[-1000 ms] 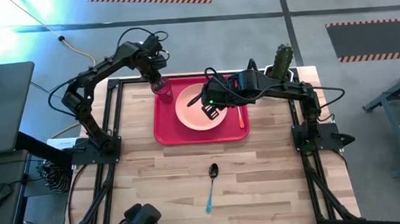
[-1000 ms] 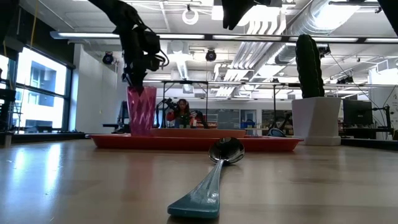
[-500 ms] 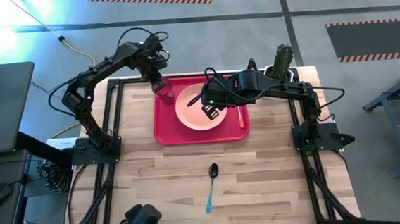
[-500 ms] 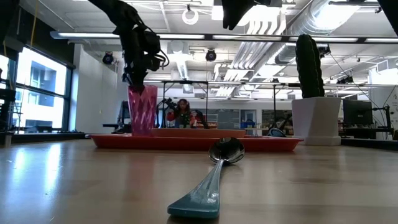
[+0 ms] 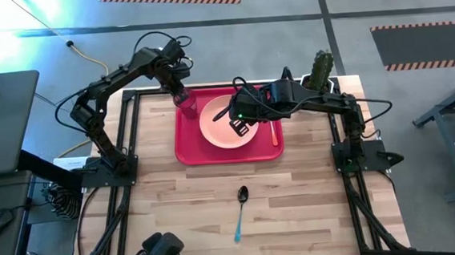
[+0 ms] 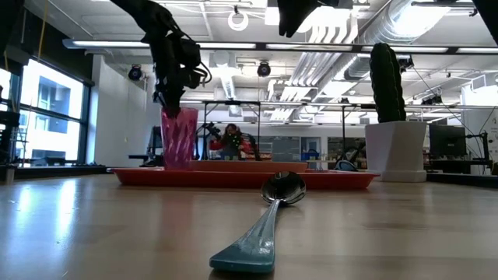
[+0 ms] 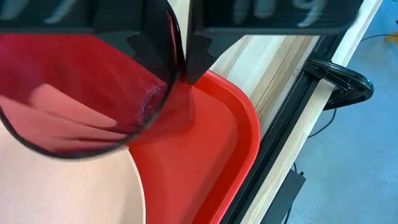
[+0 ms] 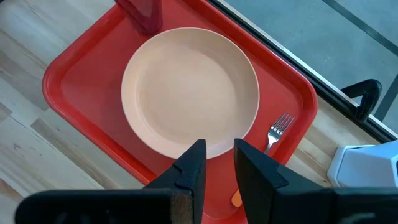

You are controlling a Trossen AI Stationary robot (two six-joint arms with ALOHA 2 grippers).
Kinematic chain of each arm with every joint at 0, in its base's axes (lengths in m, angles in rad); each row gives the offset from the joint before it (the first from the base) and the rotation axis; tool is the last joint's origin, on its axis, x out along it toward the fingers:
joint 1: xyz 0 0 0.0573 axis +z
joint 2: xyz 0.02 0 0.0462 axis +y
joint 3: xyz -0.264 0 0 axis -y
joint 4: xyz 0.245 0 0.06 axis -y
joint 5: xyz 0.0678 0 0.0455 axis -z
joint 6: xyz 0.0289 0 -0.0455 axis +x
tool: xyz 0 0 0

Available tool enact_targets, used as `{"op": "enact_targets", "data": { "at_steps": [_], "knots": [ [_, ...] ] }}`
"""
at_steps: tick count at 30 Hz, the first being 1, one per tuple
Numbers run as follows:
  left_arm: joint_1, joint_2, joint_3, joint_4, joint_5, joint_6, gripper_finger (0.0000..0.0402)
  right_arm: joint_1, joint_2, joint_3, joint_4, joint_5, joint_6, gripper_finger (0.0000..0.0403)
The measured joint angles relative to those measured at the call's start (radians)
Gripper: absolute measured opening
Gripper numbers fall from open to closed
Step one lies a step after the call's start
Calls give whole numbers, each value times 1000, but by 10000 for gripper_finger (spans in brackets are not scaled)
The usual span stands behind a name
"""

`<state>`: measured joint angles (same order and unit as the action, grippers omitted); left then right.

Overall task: Pick and place plate/cup/fork/spoon on tray
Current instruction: Put the purple glass on the red serving tray to the top left of the light orange plate, then put the blue spoon on the red serving tray to the left of the orange fork

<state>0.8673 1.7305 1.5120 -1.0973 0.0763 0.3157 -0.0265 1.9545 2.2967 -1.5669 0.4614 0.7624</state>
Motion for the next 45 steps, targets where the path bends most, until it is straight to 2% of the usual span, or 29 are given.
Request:
{"op": "enact_targets", "data": {
  "at_steps": [8,15,26,34,39,45],
  "knots": [
    [0,0,0,1,0,-34,75,0,0,0,0,0,0,74],
    [0,0,23,2,-11,-35,76,0,0,0,0,0,0,74],
    [0,-1,150,-20,-12,-46,79,0,0,0,0,0,0,74],
    [-7,-4,305,-226,-8,-104,76,1,0,0,0,-83,10,74],
    [-38,-59,330,-311,7,-160,76,15,0,0,-4,-113,46,74],
    [-122,-188,312,-349,10,-257,76,67,0,0,-4,-152,42,74]
  ]
}}
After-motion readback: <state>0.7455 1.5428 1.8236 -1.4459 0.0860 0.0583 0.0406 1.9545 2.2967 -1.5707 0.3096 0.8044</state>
